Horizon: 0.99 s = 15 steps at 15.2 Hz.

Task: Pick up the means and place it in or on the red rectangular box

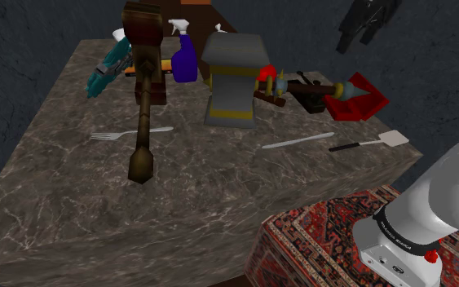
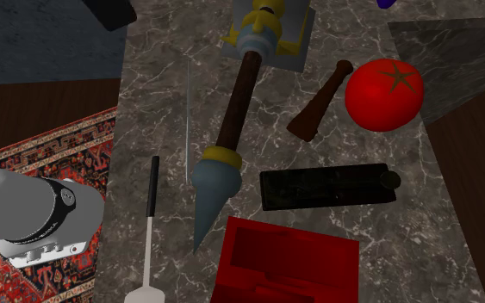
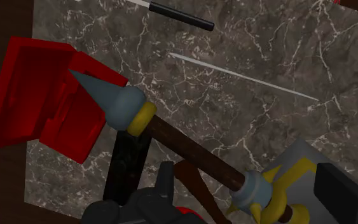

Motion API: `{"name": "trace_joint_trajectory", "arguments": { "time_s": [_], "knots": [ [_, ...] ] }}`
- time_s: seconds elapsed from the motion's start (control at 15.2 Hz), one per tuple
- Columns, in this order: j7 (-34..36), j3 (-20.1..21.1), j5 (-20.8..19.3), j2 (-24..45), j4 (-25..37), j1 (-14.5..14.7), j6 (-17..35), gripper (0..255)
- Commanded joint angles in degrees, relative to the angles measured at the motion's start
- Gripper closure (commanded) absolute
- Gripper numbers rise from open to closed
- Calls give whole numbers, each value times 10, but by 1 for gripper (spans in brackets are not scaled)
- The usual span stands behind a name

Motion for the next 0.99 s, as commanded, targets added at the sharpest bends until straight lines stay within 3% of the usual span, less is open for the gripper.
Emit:
{"name": "trace_joint_trajectory", "arguments": {
  "time_s": [0.0,0.92],
  "knots": [
    [0,0,0,0,0,0,0,0],
    [-468,-132,-78,61,-205,157,198,0]
  ]
}}
